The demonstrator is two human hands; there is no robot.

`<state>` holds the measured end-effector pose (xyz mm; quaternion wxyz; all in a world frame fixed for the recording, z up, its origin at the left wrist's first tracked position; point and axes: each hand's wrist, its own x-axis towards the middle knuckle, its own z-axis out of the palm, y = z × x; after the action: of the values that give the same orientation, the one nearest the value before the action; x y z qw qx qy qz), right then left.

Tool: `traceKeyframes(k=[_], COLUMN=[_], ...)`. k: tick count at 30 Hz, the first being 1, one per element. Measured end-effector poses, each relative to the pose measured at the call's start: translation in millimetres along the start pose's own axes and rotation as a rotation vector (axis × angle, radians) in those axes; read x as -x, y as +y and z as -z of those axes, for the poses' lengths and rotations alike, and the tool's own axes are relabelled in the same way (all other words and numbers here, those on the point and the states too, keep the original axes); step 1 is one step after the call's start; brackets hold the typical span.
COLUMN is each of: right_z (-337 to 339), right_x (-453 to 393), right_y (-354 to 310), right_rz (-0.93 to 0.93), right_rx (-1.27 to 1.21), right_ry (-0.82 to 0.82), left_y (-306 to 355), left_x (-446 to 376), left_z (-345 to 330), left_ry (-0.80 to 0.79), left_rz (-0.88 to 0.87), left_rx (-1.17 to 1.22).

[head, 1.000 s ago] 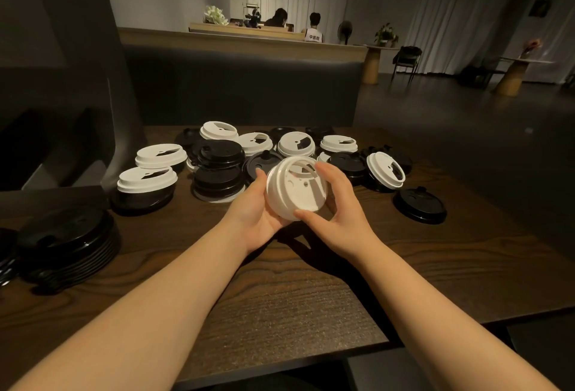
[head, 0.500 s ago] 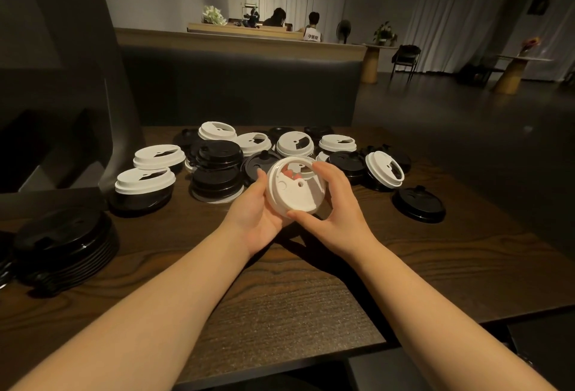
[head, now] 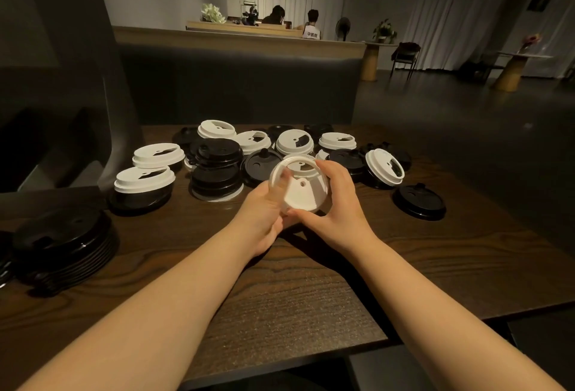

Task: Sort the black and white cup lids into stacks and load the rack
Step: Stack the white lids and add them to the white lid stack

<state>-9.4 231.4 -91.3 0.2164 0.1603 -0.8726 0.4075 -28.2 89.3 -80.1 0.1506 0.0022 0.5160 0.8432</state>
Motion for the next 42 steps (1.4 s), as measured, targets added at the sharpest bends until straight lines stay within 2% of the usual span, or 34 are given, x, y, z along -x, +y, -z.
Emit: traceKeyframes(k=[3,6,8,11,17,20,22,24,26,28,35,39,42], right_z=[1,4,5,5,10,11,12,15,20,26,44,36,38], right_x=[0,-2,-5,-7,-12,-12,-14,-19,-27,-36,-57,-44,-36], right_y=[-1,-6,-4,0,7,7,11,19,26,32,66,61,48], right_rz=[-0.006,-0.229,-0.341,-0.344,-0.42,-0.448,-0.392,-0.352,-0.44,-0.561,-0.665,-0.53,-0.407], right_rx=[-0.066,-0.357,-0.491,-0.452,-0.433,-0.446,-0.3,-0.016,0.193,0.272,0.53,0.68,0.734], right_ry=[-0.017,0.017,0.037,0.039,0.044,0.038,0.078,0.125,0.125,0.083,-0.004,0.024,0.16], left_y=[-1,3,3,0,7,8,8,9,10,10,8,10,9], left_x=[0,0,-1,-3,-4,-1,-1,-1,-2,-3,-8,-12,-12], left_z=[3,7,8,10,13,12,11,10,9,9,8,9,10], left_ry=[0.002,-0.029,-0.038,-0.021,-0.013,-0.023,-0.026,-0.02,-0.014,-0.009,-0.011,-0.011,-0.012], left_rz=[-0.019,-0.025,-0.022,-0.018,0.083,0.092,0.089,0.103,0.122,0.128,0.141,0.153,0.151], left_rx=[-0.048,0.018,-0.037,-0.127,-0.002,-0.029,-0.048,-0.012,0.029,0.045,0.053,0.068,0.062])
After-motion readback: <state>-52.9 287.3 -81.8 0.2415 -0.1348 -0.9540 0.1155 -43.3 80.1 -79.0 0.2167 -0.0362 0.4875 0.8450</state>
